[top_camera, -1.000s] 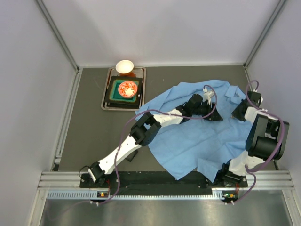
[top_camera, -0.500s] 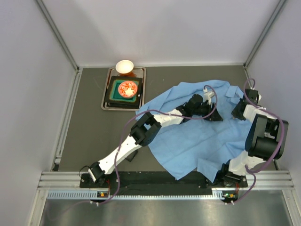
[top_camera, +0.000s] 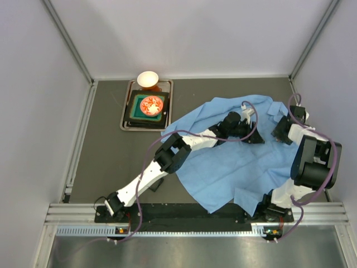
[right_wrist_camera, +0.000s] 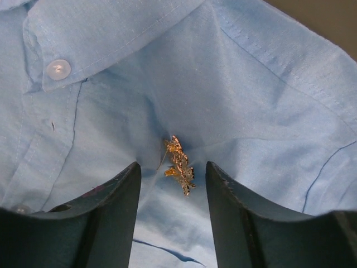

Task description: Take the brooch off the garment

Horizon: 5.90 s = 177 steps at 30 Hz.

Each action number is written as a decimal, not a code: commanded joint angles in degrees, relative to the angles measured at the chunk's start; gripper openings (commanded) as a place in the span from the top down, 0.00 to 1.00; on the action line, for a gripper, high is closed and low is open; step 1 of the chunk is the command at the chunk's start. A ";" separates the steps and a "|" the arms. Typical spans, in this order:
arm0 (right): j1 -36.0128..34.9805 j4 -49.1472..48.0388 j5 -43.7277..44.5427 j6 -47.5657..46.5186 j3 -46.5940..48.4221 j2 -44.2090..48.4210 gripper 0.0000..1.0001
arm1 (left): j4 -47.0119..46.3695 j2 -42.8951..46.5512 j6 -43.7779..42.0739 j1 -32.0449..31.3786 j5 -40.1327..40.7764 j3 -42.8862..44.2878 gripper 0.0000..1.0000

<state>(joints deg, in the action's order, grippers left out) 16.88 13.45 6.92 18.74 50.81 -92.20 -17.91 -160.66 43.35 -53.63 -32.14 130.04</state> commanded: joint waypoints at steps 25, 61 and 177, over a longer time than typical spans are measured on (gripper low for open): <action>0.61 -3.00 3.89 1.21 -0.36 1.77 0.67 | -0.72 1.67 -0.55 -0.25 -1.26 2.33 0.48; -6.59 -2.56 16.02 -1.69 6.23 4.57 0.91 | -0.99 1.93 -0.72 -0.25 -2.22 2.50 0.45; -46.85 -72.69 -62.38 36.28 -5.37 -0.26 0.90 | -18.21 89.56 20.98 31.83 -13.82 -93.92 0.97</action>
<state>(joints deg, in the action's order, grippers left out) -28.16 -56.69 -55.13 56.18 43.59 -91.64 -31.68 -70.11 63.75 -21.65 -43.64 35.03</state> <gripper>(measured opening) 0.093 0.070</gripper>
